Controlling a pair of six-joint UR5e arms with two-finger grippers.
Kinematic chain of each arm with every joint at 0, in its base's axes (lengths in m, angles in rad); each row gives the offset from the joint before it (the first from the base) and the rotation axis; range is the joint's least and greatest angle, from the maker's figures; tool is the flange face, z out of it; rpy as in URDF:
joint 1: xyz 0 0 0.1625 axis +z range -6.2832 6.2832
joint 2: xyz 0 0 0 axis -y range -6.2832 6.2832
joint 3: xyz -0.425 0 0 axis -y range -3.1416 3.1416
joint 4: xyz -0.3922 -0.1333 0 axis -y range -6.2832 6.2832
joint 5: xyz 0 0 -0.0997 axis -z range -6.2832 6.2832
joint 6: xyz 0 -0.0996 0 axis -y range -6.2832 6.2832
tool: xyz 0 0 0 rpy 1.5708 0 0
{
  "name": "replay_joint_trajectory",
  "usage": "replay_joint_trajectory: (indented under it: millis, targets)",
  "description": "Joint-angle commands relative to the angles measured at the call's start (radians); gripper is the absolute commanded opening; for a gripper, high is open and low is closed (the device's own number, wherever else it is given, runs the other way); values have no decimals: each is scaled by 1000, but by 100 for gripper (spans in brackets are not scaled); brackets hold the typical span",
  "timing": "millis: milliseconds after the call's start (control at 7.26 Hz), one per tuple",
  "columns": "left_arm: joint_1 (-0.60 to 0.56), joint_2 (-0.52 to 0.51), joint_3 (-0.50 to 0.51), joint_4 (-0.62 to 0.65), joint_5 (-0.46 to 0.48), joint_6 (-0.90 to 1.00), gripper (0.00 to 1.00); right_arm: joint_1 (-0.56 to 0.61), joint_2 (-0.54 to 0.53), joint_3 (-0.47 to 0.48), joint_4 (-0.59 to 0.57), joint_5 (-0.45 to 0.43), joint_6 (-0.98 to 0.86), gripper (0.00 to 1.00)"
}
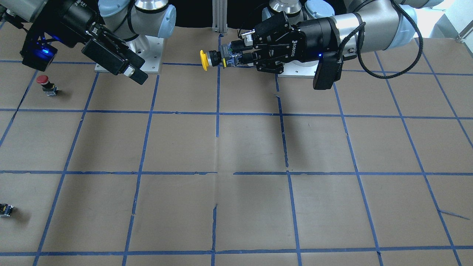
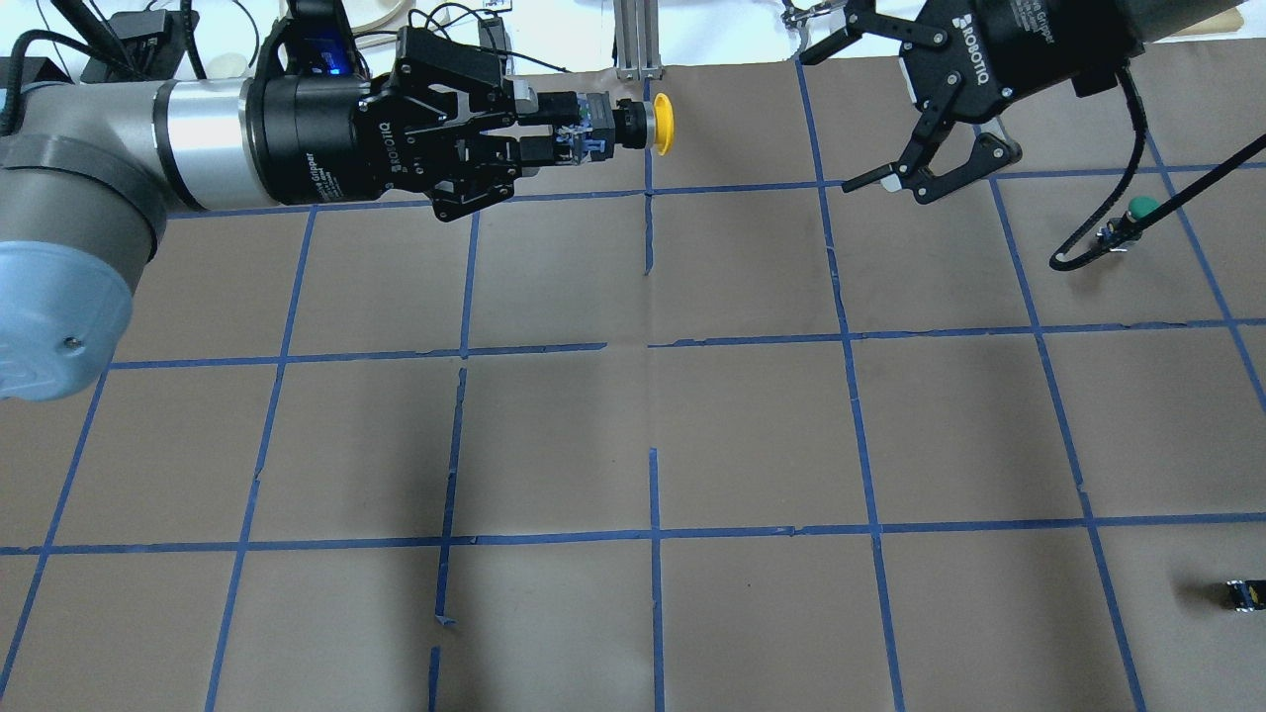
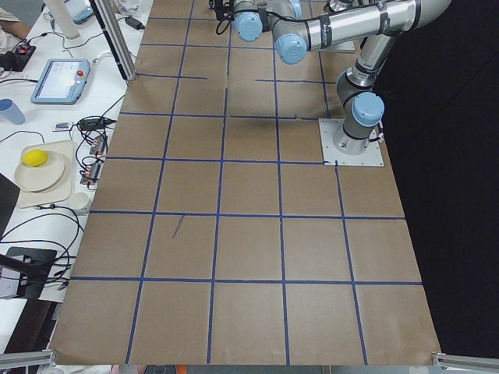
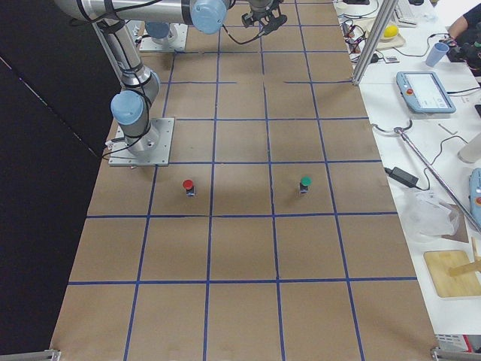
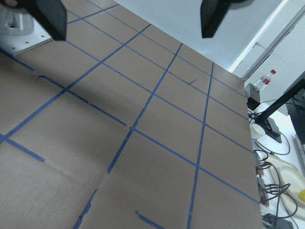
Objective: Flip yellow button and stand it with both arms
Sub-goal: 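Bring the right gripper to the yellow cap while the left gripper holds it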
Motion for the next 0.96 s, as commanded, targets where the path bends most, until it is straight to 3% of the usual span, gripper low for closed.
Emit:
replay_joint_trajectory:
  millis: [0,551,826]
  targets:
    - [-8,12,-33,13,-35,-7,1,29,5,4,-74,80,13,100]
    - [-14,5,-25,18,-66,-11,1,124,13,16,-84,80,59,100]
    - [-14,11,-26,18,-66,-23,1,124,15,13,-101,160,68,100]
